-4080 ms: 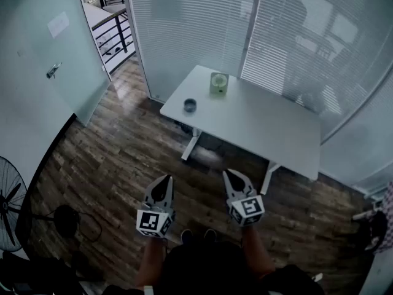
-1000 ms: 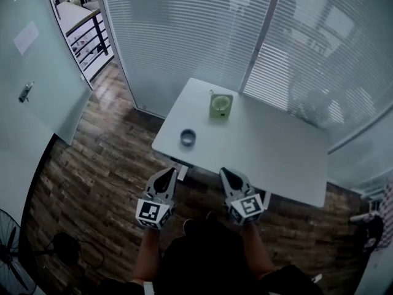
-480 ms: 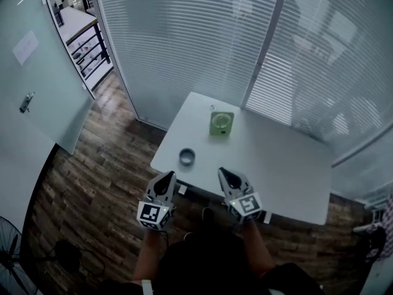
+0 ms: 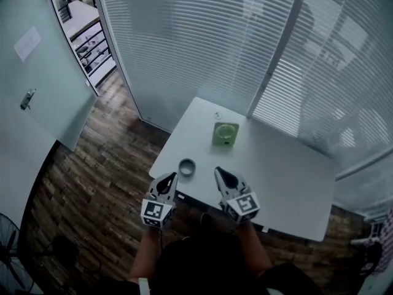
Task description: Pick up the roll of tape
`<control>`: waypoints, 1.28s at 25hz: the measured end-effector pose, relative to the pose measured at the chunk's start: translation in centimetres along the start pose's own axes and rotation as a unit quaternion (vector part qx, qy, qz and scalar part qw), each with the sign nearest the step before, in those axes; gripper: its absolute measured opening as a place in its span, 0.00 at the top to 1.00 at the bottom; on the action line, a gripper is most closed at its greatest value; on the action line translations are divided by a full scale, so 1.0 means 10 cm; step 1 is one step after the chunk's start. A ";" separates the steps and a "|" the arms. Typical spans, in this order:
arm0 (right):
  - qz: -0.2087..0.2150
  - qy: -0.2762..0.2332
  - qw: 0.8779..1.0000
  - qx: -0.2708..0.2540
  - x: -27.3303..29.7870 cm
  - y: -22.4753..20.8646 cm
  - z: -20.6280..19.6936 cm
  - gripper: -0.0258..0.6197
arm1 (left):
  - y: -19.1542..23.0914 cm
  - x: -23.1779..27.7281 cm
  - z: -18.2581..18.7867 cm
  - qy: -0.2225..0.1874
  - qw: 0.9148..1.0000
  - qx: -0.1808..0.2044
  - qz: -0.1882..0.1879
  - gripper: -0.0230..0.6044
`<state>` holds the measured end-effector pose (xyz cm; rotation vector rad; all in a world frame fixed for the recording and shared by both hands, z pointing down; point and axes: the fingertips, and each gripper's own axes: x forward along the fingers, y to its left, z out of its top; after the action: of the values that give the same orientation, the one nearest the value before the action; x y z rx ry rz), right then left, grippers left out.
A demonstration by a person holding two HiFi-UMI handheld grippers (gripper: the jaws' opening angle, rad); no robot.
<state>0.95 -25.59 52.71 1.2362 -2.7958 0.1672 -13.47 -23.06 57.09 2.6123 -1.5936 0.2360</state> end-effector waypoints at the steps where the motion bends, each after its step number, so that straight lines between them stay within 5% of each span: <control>1: 0.002 -0.002 1.000 0.009 0.03 -0.02 -0.01 0.95 | 0.02 0.03 -0.05 0.007 1.000 0.002 0.003 0.95; 8: 0.030 0.005 0.999 0.009 0.12 0.04 -0.06 0.95 | 0.09 0.34 -0.70 0.097 0.995 0.013 0.011 0.95; 13: 0.033 0.002 0.999 -0.002 0.12 0.02 -0.09 0.95 | -0.07 0.61 -1.08 0.155 0.987 0.017 -0.032 0.95; 16: 0.035 0.002 0.999 -0.002 0.08 0.01 -0.09 0.95 | -0.12 0.74 -1.27 0.187 0.981 0.021 -0.047 0.76; 21: 0.026 0.003 1.000 0.003 0.01 -0.09 -0.14 0.95 | -0.22 0.90 -1.75 0.259 0.961 0.056 -0.080 0.67; 32: 0.019 0.010 1.000 -0.003 -0.07 -0.16 -0.13 0.95 | -0.21 1.13 -2.13 0.306 0.940 0.111 -0.099 0.66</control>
<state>2.63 -25.92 54.05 1.1746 -2.8022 0.1731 -8.46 -28.99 80.05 2.4495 -1.1300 1.1387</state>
